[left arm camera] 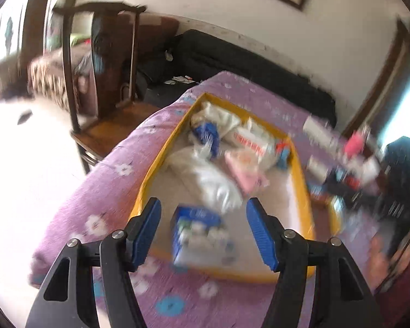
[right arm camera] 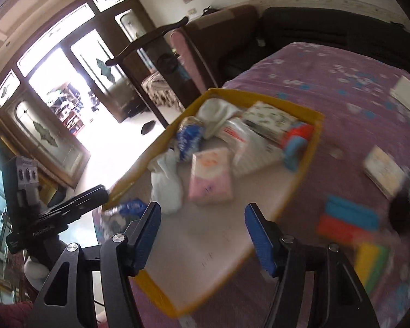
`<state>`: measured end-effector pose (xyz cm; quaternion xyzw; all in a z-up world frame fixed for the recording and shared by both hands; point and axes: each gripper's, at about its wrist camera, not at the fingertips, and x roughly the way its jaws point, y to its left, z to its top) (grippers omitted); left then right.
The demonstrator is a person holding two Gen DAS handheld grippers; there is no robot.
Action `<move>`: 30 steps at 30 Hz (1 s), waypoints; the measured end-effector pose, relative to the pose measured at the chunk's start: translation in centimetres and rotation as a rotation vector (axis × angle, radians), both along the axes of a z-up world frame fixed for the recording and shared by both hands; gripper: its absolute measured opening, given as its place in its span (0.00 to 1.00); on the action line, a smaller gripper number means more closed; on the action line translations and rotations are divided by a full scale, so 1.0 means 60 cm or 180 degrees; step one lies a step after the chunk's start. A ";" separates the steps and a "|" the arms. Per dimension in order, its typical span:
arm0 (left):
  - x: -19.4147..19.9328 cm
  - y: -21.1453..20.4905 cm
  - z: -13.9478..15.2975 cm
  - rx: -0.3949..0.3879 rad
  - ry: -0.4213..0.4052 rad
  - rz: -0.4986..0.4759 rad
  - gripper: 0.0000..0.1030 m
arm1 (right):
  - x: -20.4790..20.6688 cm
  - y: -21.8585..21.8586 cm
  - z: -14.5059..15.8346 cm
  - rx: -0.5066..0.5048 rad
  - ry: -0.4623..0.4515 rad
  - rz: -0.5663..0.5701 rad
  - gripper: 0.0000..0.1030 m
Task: Organize soft objects
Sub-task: 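Carry both held items into the yellow tray and open both tools, then move both open tools back over the remaining table items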
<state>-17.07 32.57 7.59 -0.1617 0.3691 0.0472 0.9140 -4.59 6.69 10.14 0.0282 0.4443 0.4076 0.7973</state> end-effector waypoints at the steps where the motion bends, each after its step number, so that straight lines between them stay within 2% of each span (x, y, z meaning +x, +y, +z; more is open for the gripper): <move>1: -0.007 -0.013 -0.005 0.0186 0.0069 -0.0033 0.62 | -0.004 -0.019 0.000 0.0040 0.0004 -0.0048 0.68; 5: 0.001 -0.042 -0.029 0.0499 0.0321 -0.0122 0.62 | -0.011 -0.057 -0.011 0.0164 -0.0009 -0.0231 0.69; 11: 0.058 -0.044 -0.052 0.0851 0.0696 0.0220 0.62 | -0.028 -0.100 -0.010 0.0295 -0.0021 -0.0408 0.69; 13: 0.071 -0.049 -0.061 0.1053 0.0800 0.0287 0.62 | -0.037 -0.119 -0.008 0.0312 -0.0042 -0.0463 0.69; 15: 0.077 -0.057 -0.061 0.1168 0.0813 0.0324 0.62 | -0.043 -0.142 -0.007 0.0315 -0.0075 -0.0544 0.69; 18: 0.064 -0.068 -0.040 0.1158 0.0662 0.0323 0.64 | -0.057 -0.190 0.002 0.0332 -0.0147 -0.0704 0.70; 21: 0.038 -0.077 -0.006 0.0914 0.0314 0.0260 0.72 | -0.057 -0.241 -0.003 0.0302 -0.0193 -0.0913 0.77; 23: 0.022 -0.090 0.015 0.0787 0.0074 0.0217 0.76 | -0.054 -0.287 -0.014 0.0247 -0.0178 -0.1137 0.77; 27: -0.002 -0.135 0.045 0.0514 -0.0294 -0.0058 0.78 | -0.051 -0.379 -0.046 0.0169 -0.0016 -0.1634 0.77; 30: -0.005 -0.181 0.057 0.0419 -0.0415 -0.0326 0.79 | -0.050 -0.430 -0.059 0.0158 0.0053 -0.1906 0.77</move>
